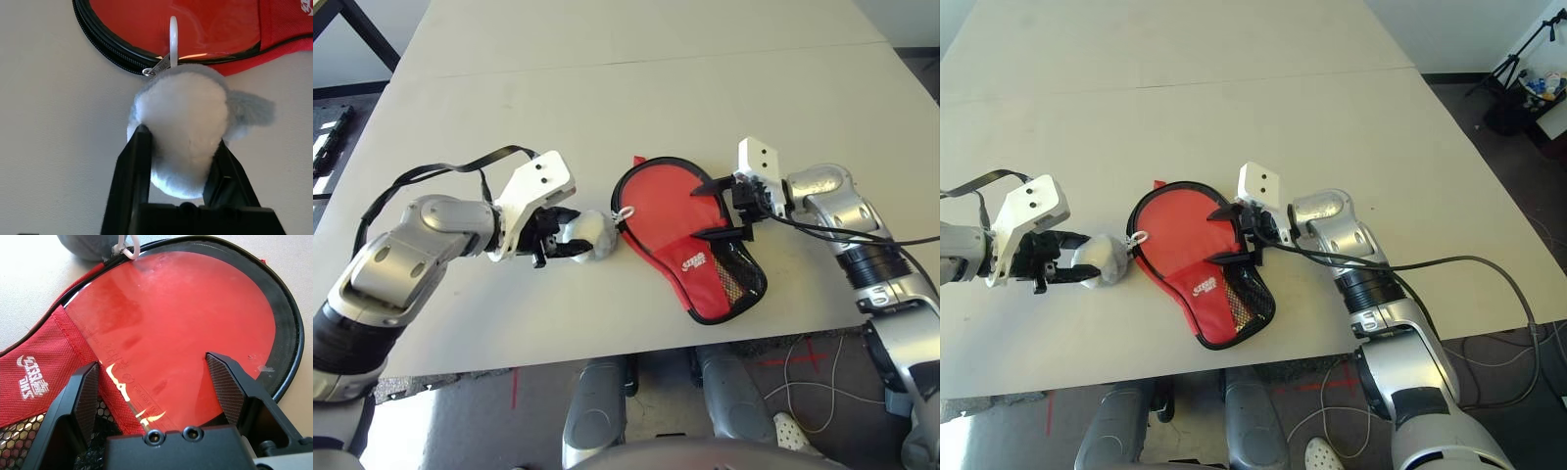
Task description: Store the ping-pong paddle in its case and zip it.
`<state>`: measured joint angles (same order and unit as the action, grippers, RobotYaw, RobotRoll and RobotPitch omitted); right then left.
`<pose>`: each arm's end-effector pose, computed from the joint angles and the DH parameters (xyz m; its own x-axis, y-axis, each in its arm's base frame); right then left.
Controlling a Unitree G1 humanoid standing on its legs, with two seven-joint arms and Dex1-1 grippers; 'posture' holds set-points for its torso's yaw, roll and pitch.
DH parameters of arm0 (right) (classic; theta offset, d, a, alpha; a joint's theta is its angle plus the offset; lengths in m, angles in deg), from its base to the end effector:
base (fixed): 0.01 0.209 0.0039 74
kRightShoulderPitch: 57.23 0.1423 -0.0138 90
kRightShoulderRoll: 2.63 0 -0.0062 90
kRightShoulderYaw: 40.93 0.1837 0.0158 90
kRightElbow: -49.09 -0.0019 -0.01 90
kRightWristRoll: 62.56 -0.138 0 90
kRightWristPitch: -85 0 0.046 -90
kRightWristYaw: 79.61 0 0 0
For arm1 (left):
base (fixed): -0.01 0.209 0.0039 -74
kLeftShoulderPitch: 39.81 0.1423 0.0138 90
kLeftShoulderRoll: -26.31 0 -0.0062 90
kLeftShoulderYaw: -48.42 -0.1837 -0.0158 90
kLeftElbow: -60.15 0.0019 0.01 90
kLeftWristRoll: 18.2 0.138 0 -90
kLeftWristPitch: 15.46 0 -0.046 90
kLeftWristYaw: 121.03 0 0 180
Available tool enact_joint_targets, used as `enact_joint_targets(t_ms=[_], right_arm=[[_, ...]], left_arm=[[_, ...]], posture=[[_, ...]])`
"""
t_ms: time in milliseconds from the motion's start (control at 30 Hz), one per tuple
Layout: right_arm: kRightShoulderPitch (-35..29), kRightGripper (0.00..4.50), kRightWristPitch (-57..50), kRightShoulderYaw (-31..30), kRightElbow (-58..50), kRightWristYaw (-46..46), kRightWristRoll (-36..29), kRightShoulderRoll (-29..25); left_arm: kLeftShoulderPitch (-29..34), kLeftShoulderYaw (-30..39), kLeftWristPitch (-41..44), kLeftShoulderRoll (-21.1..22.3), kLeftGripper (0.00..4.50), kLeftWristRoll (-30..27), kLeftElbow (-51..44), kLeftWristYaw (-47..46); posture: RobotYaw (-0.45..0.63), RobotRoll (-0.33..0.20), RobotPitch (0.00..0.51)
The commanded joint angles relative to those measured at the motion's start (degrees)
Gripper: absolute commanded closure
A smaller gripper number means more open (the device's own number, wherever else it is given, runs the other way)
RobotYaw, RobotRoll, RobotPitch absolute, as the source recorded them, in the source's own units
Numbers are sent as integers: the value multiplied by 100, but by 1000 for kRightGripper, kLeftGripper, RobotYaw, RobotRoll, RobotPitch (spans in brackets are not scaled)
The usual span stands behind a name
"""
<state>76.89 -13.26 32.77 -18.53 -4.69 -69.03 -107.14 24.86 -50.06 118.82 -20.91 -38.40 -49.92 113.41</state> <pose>0.3260 -0.1848 0.1740 0.1843 0.8637 -0.4690 -0.9628 0.0625 -0.2631 0.2387 0.2376 0.2152 0.5224 -0.5878 -0.6177 0.8483 0.4319 0.3064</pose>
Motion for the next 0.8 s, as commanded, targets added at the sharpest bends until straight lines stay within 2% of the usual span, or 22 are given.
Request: enact_joint_targets(t_ms=[33,100,167,467,800], right_arm=[[-230,0,-101,-209,88,-42,268,-43],[-243,0,-123,-215,55,-53,273,-49],[-261,0,-134,-239,27,-75,309,-70],[-340,0,-175,-313,-56,-121,407,-117],[-398,0,-224,-377,-166,-176,471,-165]], left_arm=[[-136,-274,-261,-59,3757,456,314,-55],[-347,-350,-472,-151,4137,738,576,-169],[-555,-410,-643,-254,4269,986,833,-250],[-1843,-739,-1512,-1121,4271,2004,2460,-543],[-3585,-940,-2953,-2550,4272,2814,5098,-993]], posture=[[60,0,285],[60,0,285],[60,0,285],[48,0,283],[34,0,282]])
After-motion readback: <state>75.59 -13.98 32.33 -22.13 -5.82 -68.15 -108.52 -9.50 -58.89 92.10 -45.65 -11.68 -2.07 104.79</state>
